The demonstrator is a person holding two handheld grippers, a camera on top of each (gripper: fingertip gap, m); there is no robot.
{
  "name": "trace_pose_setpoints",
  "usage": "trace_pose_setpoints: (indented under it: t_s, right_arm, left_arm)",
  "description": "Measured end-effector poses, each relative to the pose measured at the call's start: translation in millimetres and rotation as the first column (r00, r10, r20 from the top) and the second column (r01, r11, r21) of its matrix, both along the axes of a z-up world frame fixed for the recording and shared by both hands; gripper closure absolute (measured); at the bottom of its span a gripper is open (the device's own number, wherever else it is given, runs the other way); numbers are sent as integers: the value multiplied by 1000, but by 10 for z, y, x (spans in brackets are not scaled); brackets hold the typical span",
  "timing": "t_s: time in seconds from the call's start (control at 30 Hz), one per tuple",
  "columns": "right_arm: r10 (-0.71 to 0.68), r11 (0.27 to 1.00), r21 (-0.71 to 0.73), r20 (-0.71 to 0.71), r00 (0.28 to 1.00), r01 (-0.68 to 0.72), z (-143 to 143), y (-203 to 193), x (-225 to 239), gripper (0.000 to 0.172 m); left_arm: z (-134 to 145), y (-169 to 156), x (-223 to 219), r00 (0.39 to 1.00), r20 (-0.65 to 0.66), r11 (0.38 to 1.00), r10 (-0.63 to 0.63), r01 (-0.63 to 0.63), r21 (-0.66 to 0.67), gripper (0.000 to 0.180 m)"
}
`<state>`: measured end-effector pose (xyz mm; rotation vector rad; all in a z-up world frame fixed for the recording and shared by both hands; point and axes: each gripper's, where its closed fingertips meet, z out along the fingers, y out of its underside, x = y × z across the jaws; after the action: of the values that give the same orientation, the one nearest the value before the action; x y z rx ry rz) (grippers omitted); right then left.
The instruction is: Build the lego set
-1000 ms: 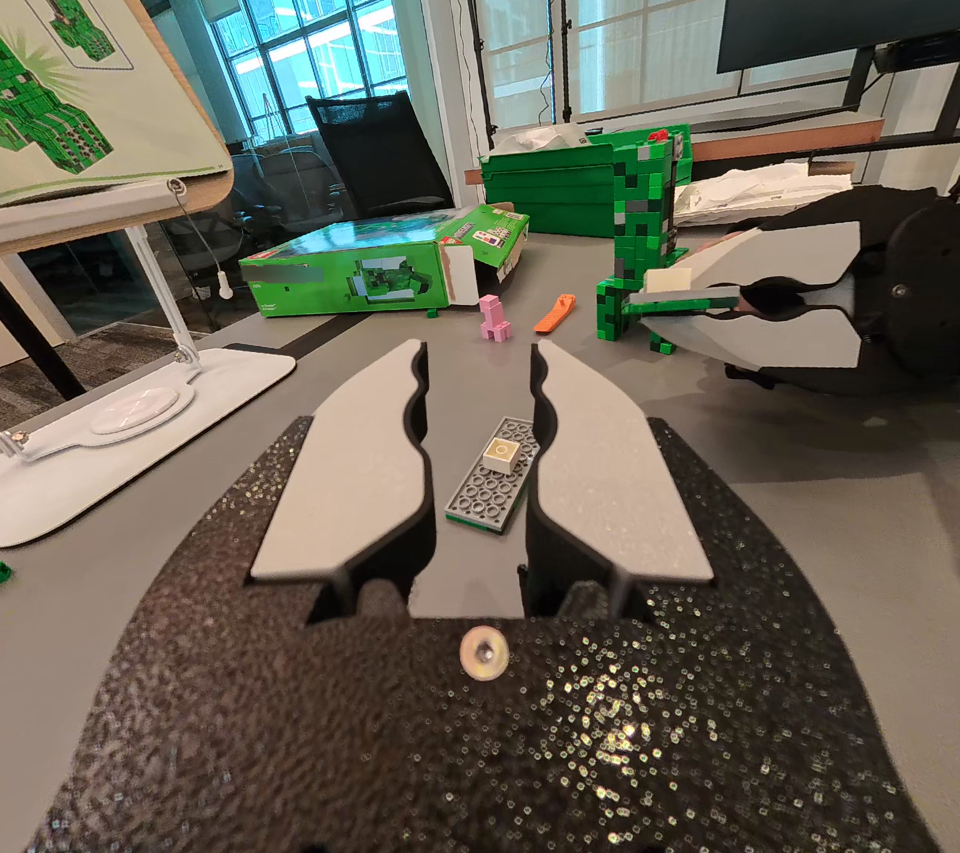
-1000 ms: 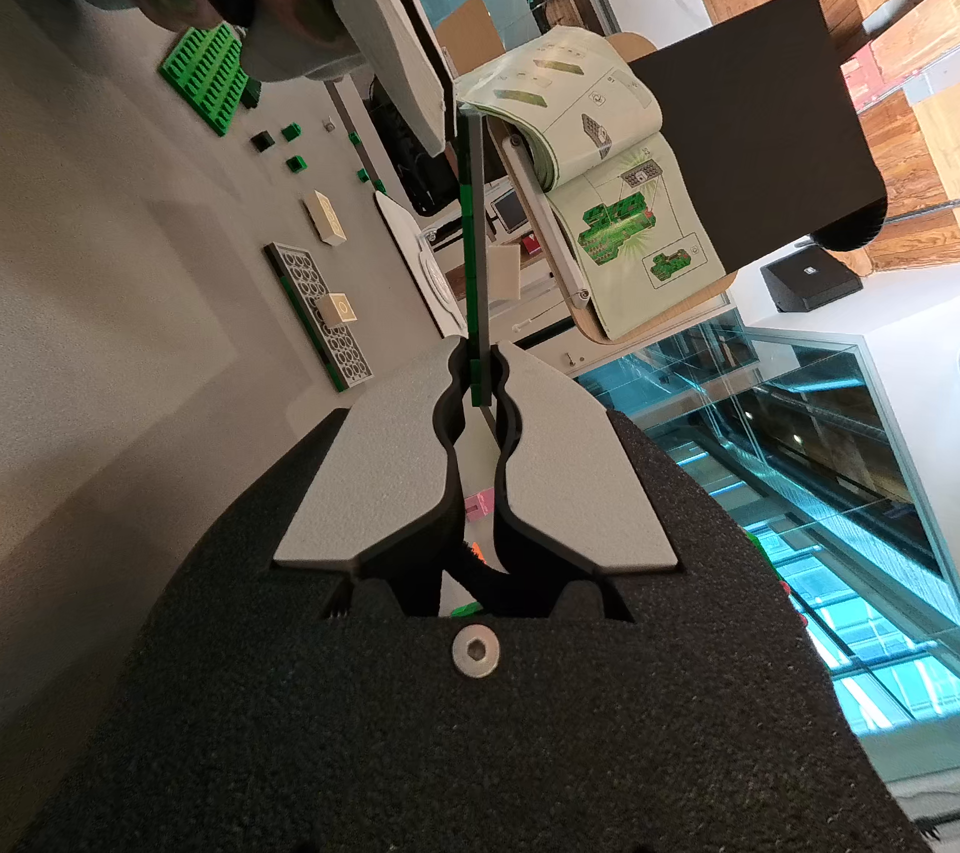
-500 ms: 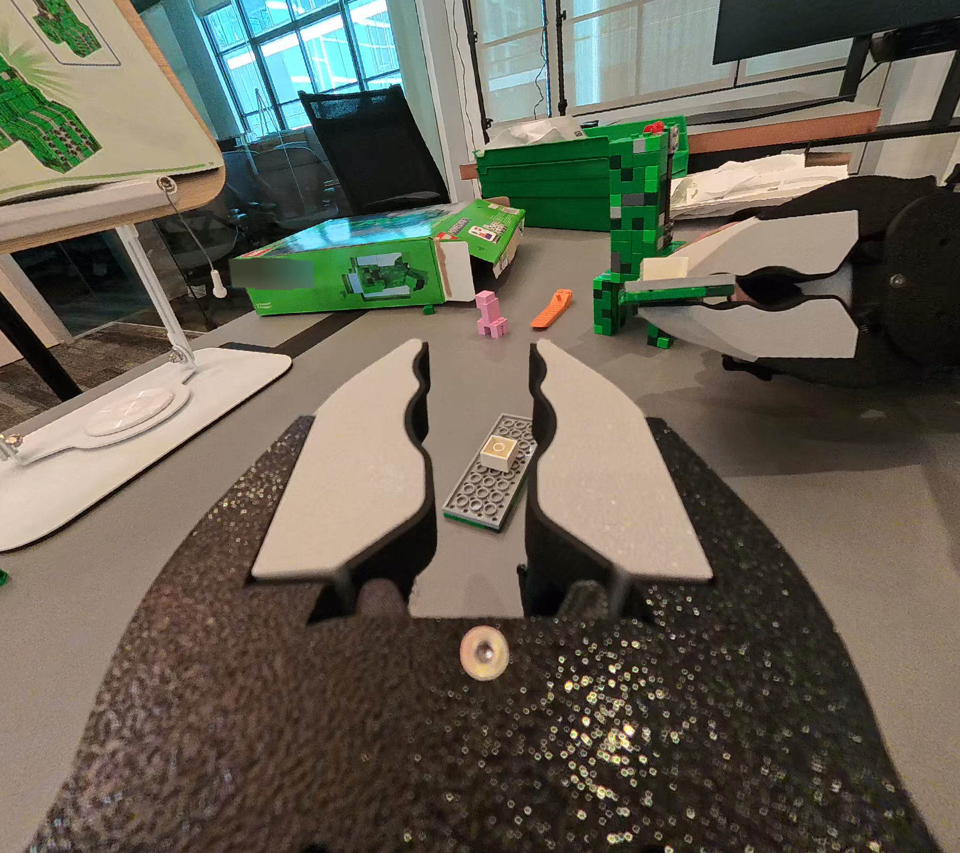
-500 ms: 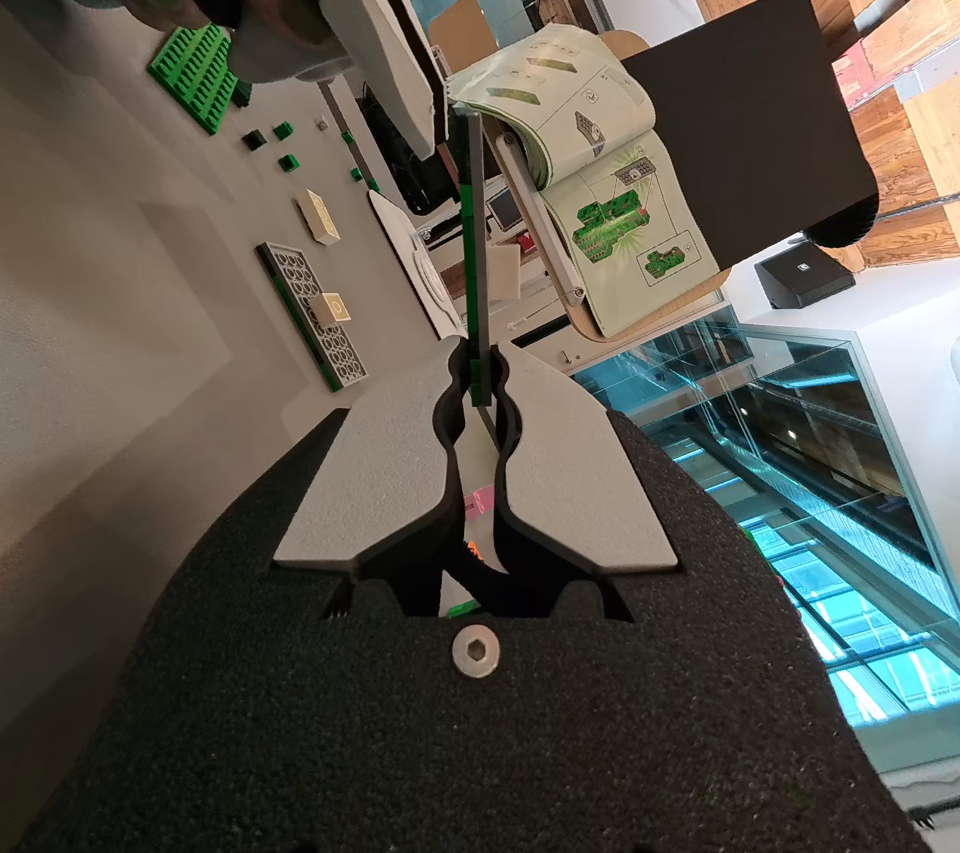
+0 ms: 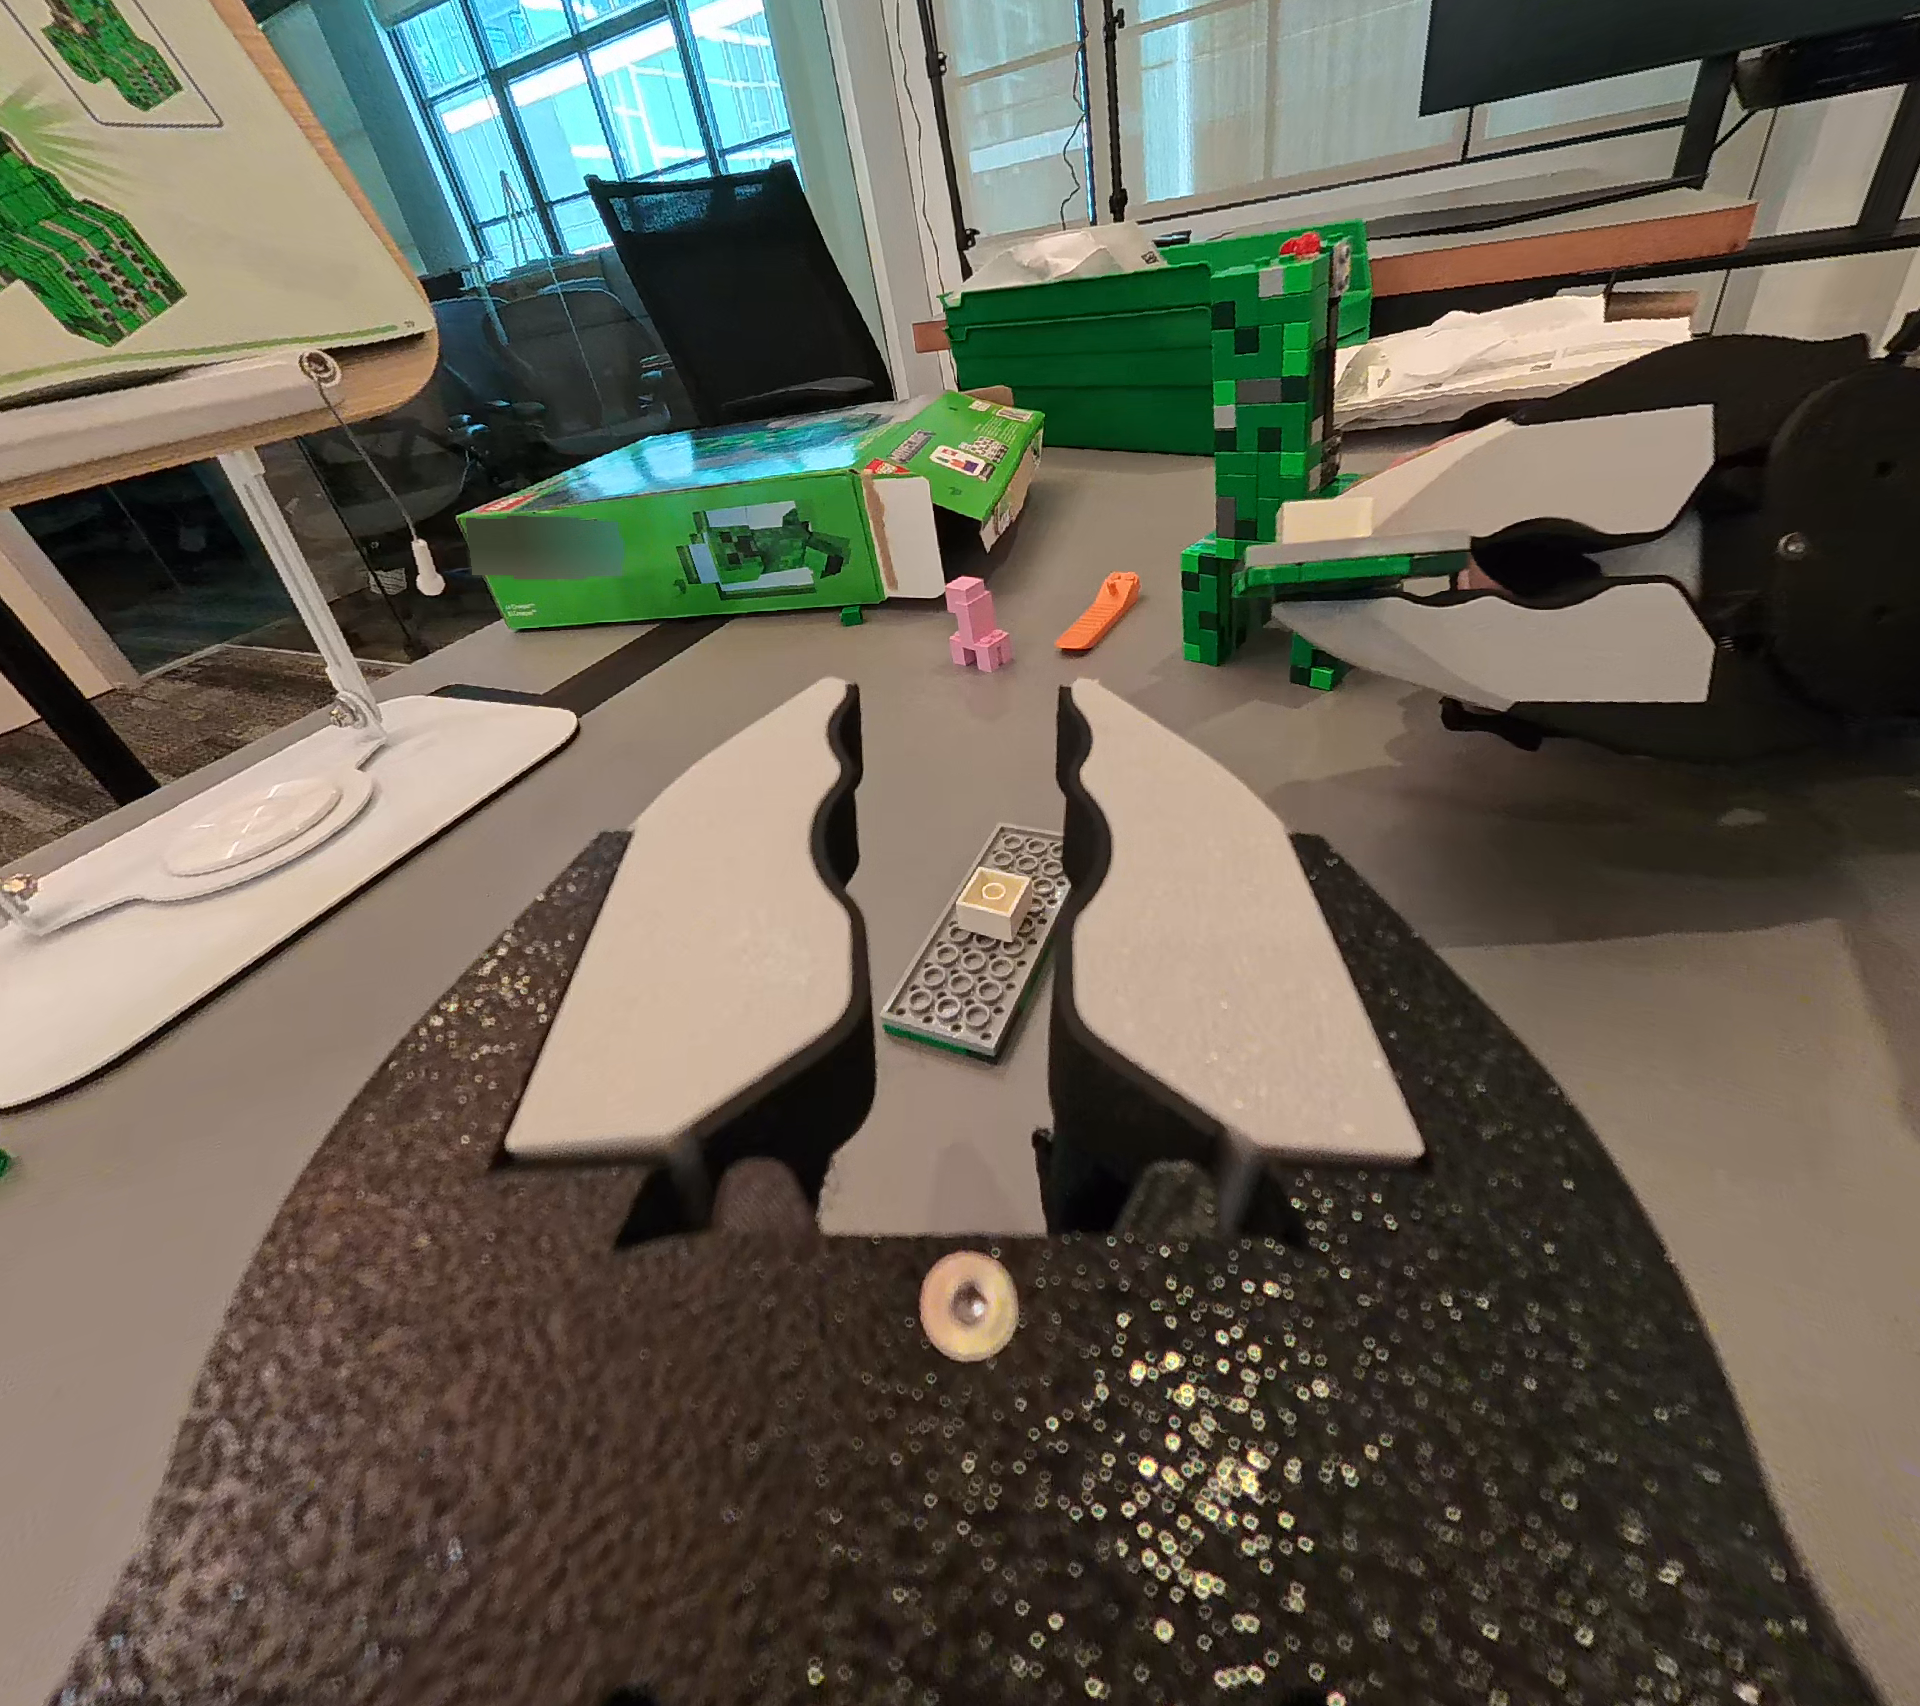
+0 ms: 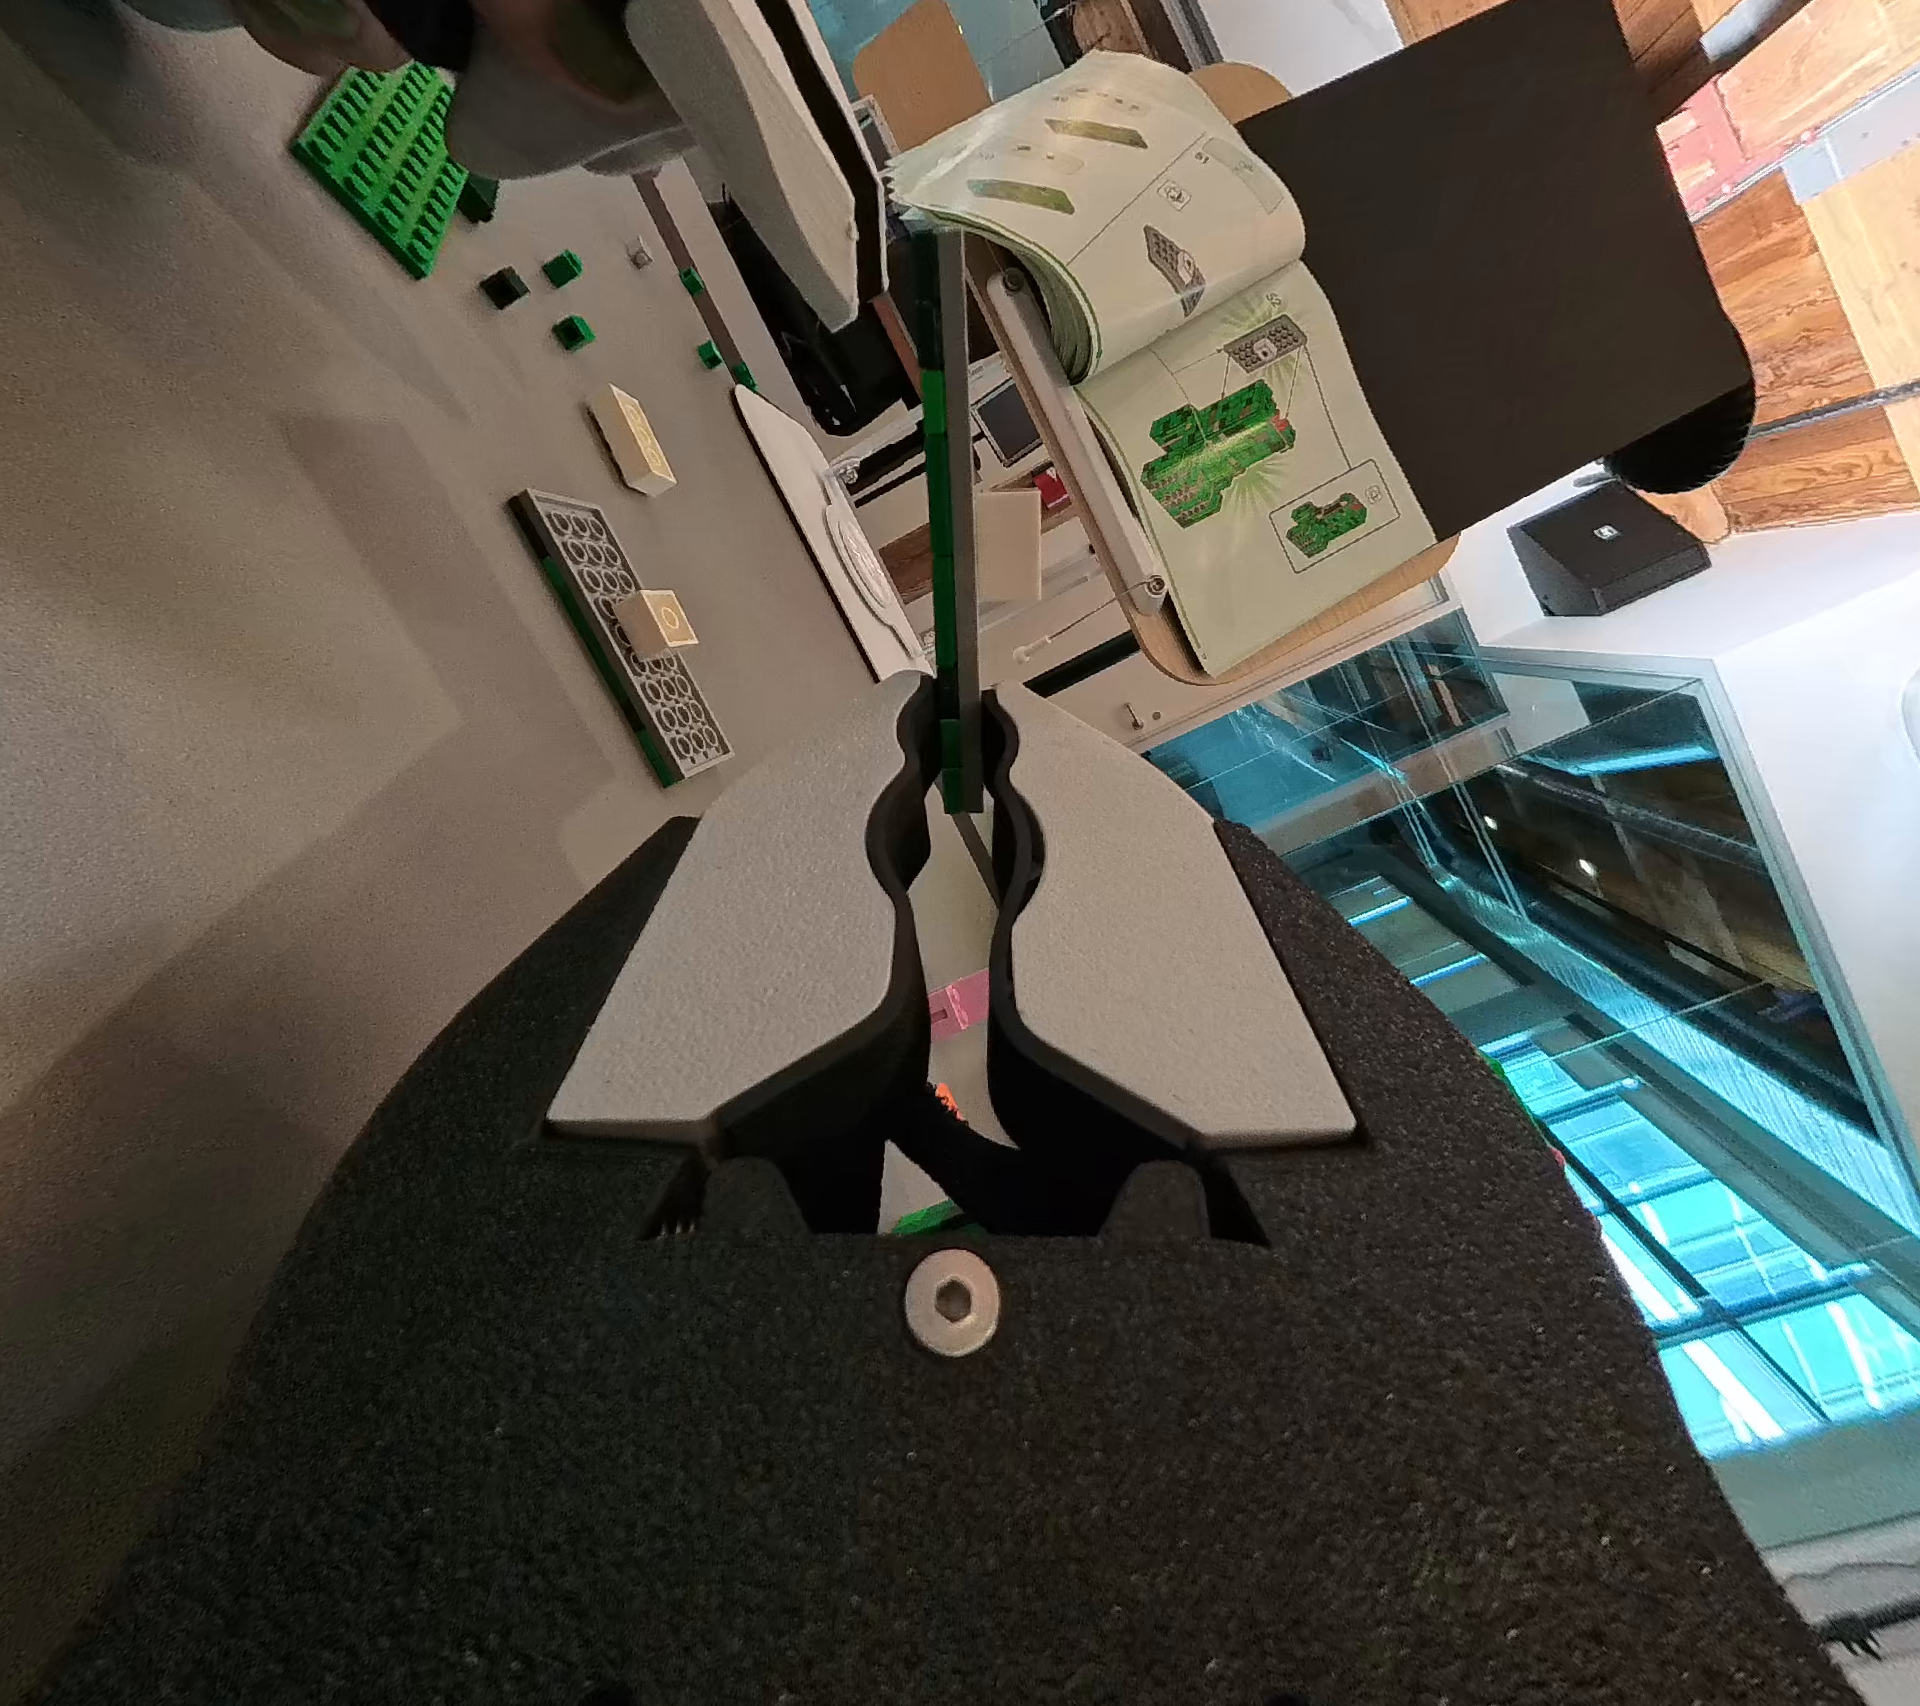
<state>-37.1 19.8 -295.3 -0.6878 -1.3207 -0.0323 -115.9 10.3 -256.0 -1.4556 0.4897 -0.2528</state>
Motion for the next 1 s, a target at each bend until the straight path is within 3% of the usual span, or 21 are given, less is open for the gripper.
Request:
trace_pose_setpoints:
  t_s: [0.4,0.6,0.67,0.73,0.77,0.83,1.0]
  right_arm:
    - [9,1000,-22,-24,1000,-10,34,-4,6,166]
    - [59,985,-154,-133,989,-79,153,-49,-147,165]
    - [71,976,-189,-188,980,-107,222,-40,-229,165]
    - [63,969,-220,-236,970,-116,280,17,-301,166]
    - [56,963,-240,-257,965,-120,300,60,-339,166]
    - [43,952,-278,-295,954,-129,330,160,-413,166]
    - [-32,928,-356,-377,926,-113,405,511,-621,166]
  left_arm:
    - [17,-2,-15,1000,2,1000,17,-17,13,145]
    - [263,136,-145,977,130,972,169,-188,142,145]
    - [415,126,-171,966,84,933,244,-258,250,161]
    - [669,29,-333,900,61,790,432,-410,456,166]
    - [672,74,-427,870,72,762,487,-464,452,165]
    - [628,211,-549,858,110,768,502,-501,399,163]
    - [707,459,-871,802,278,711,529,-598,370,161]
